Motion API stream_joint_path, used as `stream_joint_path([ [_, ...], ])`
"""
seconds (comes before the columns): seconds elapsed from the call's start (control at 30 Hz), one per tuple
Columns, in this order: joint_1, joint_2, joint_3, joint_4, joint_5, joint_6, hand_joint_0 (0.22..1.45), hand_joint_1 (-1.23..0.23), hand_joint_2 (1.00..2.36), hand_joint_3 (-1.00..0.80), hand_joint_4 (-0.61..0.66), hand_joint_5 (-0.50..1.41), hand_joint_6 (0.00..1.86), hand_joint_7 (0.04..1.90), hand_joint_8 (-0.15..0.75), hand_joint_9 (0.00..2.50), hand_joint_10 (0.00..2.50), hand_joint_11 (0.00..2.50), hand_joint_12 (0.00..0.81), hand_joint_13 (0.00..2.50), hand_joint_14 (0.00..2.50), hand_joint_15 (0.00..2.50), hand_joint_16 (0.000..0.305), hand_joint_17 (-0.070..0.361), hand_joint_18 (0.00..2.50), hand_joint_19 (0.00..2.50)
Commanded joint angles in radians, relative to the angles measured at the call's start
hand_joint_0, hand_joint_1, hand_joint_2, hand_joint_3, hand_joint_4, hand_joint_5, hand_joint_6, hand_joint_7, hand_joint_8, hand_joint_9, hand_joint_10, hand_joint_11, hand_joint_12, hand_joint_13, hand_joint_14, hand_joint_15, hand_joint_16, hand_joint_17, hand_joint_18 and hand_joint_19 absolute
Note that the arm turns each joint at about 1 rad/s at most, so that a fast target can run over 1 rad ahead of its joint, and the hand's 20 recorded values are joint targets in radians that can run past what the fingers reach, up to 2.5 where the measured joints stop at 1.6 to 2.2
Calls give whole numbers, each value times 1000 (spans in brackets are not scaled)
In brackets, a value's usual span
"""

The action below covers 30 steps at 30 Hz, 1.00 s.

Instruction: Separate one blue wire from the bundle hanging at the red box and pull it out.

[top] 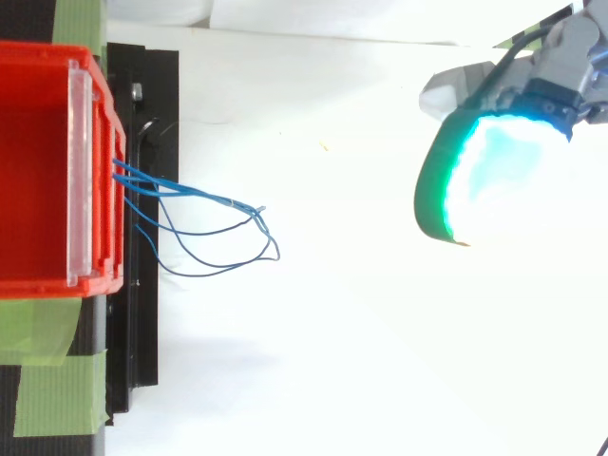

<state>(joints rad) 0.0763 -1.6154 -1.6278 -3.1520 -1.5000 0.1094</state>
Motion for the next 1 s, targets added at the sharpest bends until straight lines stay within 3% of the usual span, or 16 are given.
stream_joint_path([
  [0.0,-1,0,0,3,-2,4,489,-429,1000,-500,213,-258,501,646,248,104,0,0,345,0,0,59,61,138,0,40],
  [0.97,-3,0,0,-8,1,1,487,-440,1000,-500,215,-257,501,658,251,102,0,0,348,0,2,68,61,138,0,45],
])
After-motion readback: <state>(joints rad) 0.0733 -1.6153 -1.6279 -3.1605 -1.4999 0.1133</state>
